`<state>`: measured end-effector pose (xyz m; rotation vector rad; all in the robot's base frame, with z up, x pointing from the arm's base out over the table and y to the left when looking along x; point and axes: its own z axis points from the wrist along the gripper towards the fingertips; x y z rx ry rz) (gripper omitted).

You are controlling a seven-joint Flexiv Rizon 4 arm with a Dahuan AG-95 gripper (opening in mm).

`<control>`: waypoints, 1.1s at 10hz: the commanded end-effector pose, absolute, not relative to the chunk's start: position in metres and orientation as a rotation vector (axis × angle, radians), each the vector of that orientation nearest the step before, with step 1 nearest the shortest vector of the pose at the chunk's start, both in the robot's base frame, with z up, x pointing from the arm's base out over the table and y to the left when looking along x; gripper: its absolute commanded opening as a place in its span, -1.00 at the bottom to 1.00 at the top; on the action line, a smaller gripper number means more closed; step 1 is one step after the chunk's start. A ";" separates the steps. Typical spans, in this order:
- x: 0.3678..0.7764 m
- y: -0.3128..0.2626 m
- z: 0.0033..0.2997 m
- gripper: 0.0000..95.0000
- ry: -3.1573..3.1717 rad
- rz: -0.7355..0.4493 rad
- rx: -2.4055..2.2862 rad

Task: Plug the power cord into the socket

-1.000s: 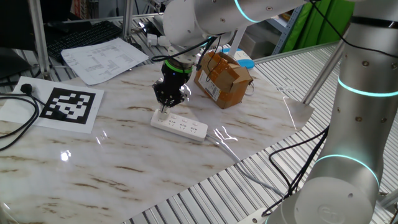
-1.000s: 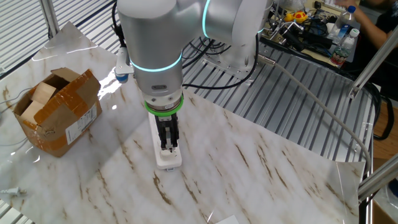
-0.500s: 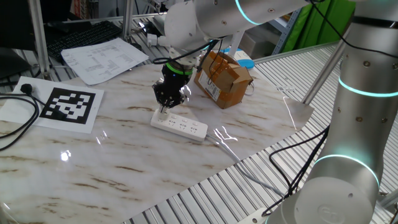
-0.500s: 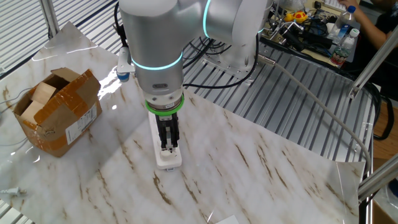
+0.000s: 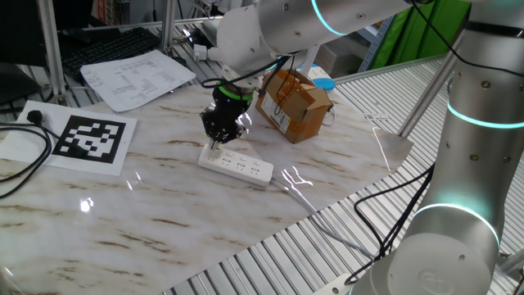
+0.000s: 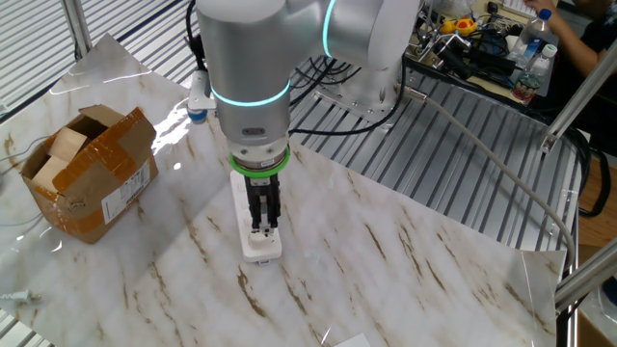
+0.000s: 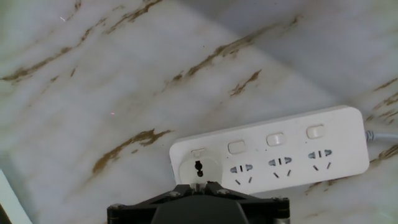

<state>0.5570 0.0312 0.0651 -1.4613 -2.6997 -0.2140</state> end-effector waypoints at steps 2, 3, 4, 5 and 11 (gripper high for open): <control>0.558 0.028 0.079 -1.00 -2.635 -0.226 -1.390; 0.557 0.027 0.082 -1.00 -2.647 -0.222 -1.372; 0.554 0.022 0.096 -1.00 -2.683 -0.216 -1.304; 0.551 0.015 0.109 -1.00 -2.745 -0.225 -1.182; 0.553 0.000 0.122 -1.00 -3.006 -0.118 -0.642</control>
